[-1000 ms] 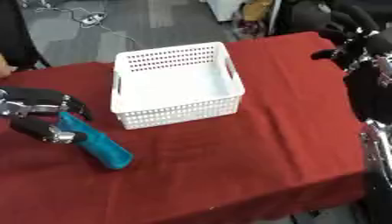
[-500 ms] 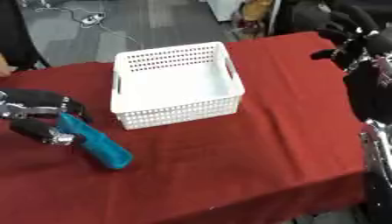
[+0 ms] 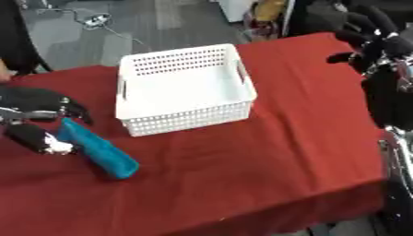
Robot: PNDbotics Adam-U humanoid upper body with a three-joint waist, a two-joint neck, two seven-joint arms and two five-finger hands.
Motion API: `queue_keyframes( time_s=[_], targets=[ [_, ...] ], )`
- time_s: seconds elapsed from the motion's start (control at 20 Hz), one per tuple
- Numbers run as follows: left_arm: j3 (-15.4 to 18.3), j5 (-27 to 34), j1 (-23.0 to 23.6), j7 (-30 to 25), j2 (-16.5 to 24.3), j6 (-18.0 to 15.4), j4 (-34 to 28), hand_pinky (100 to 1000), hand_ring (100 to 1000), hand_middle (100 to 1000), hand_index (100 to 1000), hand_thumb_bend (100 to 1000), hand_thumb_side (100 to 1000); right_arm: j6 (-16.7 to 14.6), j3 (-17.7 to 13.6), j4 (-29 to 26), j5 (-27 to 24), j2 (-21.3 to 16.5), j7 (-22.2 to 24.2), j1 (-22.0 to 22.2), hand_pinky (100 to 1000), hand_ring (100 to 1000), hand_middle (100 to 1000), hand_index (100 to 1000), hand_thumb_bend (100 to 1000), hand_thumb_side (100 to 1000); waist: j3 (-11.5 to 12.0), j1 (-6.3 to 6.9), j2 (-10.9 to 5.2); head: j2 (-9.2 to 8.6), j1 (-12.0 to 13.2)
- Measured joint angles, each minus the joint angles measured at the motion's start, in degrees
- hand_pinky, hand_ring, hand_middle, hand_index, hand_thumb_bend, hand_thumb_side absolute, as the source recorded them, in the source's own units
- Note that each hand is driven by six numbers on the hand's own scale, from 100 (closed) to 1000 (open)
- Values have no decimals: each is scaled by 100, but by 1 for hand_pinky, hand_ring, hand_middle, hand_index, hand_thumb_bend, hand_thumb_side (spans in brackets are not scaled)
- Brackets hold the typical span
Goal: Pick up objects on the table and place them in the box.
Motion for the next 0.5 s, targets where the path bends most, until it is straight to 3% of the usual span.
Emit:
queue_keyframes(
  time_s=[0.5],
  targets=[
    [-53,-117,0,38,-16,-39,57,915,848,776,905,645,895,1,1,1,-5,0,1,-66,679,862,914,1000,100,1000,-36,7,21,0,-2]
  ],
)
